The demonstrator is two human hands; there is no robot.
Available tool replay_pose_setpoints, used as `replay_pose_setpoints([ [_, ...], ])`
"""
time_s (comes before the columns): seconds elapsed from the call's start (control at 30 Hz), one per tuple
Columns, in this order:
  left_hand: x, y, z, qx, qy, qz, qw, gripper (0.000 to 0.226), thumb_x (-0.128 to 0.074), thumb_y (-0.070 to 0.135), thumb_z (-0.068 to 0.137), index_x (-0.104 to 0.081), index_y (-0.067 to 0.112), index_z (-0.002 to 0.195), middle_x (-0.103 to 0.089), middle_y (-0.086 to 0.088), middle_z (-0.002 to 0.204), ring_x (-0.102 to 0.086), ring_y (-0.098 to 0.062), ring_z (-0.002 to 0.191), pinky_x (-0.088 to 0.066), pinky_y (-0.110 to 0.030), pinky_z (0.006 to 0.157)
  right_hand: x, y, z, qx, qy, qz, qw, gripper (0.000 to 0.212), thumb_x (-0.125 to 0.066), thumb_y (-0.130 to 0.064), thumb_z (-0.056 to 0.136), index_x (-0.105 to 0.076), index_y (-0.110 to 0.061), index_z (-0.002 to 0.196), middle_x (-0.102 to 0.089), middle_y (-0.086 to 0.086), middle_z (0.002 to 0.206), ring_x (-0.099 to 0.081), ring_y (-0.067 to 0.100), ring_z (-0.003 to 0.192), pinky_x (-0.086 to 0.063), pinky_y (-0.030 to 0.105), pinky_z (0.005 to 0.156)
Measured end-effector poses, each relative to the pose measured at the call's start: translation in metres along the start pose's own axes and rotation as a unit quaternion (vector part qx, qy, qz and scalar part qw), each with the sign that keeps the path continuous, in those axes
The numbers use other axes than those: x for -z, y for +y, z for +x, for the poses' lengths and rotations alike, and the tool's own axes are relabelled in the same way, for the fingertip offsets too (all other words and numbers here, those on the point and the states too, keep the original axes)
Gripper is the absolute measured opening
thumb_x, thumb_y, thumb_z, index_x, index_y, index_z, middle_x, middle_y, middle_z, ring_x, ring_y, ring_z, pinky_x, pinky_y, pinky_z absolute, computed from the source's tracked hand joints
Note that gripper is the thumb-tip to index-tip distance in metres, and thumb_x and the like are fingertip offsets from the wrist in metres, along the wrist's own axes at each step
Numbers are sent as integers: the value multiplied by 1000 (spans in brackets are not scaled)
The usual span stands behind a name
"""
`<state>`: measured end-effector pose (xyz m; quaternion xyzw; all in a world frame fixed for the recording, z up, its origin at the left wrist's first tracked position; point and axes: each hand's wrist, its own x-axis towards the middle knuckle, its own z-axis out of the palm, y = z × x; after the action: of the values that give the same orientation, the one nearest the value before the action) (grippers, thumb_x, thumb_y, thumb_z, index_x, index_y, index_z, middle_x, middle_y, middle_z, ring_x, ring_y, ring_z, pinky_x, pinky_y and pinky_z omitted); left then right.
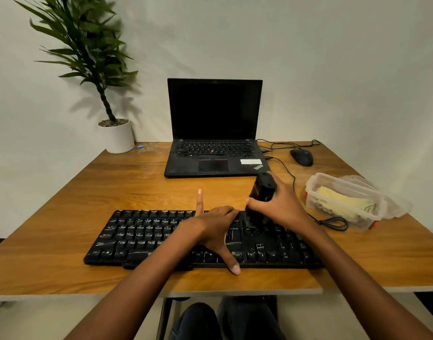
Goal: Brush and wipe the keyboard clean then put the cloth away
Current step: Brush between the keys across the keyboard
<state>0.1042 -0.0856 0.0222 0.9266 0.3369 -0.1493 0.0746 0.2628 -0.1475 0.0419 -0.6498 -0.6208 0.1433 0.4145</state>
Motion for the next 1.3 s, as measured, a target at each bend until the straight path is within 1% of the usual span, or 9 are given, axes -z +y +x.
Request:
replay_pose_setpoints([
  [0.17, -1, -2, 1, -3, -1, -1, 1000, 129, -69, 71, 61, 8, 17, 150, 0, -1, 159, 5, -19, 146, 34, -67, 90, -3, 14, -10, -34, -10, 15, 999, 37, -75, -21, 74, -47, -23, 97, -57, -10, 79, -54, 6, 73, -43, 15, 63],
  [0.4, -2, -2, 1, -2, 4, 3, 1000, 129, -68, 72, 61, 7, 16, 150, 2, -1, 159, 7, -18, 146, 36, -66, 88, 5, 13, 2, -24, 5, -93, 995, 33, -71, -28, 72, -48, -23, 94, -55, -6, 72, -52, 8, 66, -41, 18, 55],
  [0.47, -2, -2, 1, -3, 6, 1, 1000, 130, -68, 73, 61, 9, 17, 150, 4, -1, 159, 8, -18, 146, 35, -67, 89, -8, 2, 6, -10, 5, -48, 999, 36, -72, -25, 73, -47, -22, 98, -55, -8, 73, -51, 4, 66, -38, 10, 52],
  [0.57, -2, -3, 1, -6, 7, -5, 1000, 130, -68, 72, 61, 10, 18, 150, 3, -1, 159, 8, -18, 146, 36, -66, 88, -18, 5, 1, -21, -15, -3, 1000, 40, -73, -26, 74, -45, -26, 103, -57, -5, 84, -54, 8, 78, -40, 12, 60],
  [0.8, -4, -5, 1, -20, 26, 4, 999, 128, -67, 73, 61, 3, 15, 151, -3, -1, 159, 2, -18, 146, 35, -65, 90, 18, 21, -12, -72, 24, -13, 997, 33, -73, -17, 75, -46, -17, 95, -53, -5, 76, -51, 12, 70, -40, 17, 63],
  [0.93, -2, -7, 6, -17, 50, -3, 999, 126, -65, 74, 62, 0, 14, 151, -6, -2, 159, -1, -18, 146, 35, -65, 91, 22, 16, -19, -60, 112, 48, 991, 31, -73, -19, 77, -48, -19, 95, -53, -12, 80, -49, -1, 73, -37, 13, 63],
  [1.03, -1, -9, 11, -13, 52, -3, 999, 125, -65, 74, 63, -1, 13, 151, -5, -3, 159, -1, -18, 146, 35, -64, 91, 25, 23, -34, -76, 154, 100, 980, 28, -74, -22, 75, -51, -13, 88, -57, -2, 79, -54, 10, 75, -40, 20, 63],
  [1.13, -1, -10, 14, -11, 47, 2, 999, 127, -64, 75, 62, 1, 13, 151, -3, -2, 159, 0, -18, 146, 36, -64, 90, 19, 30, -41, -75, 124, 92, 985, 27, -74, -20, 76, -53, -9, 89, -59, 6, 82, -57, 18, 78, -44, 24, 66],
  [1.3, 0, -9, 13, -1, 29, 7, 1000, 127, -64, 75, 63, 6, 14, 150, 1, -2, 160, 3, -18, 146, 36, -64, 90, 1, 23, -51, -27, 71, 29, 997, 28, -73, -18, 76, -48, -22, 87, -58, -7, 75, -56, 4, 71, -42, 12, 61],
])
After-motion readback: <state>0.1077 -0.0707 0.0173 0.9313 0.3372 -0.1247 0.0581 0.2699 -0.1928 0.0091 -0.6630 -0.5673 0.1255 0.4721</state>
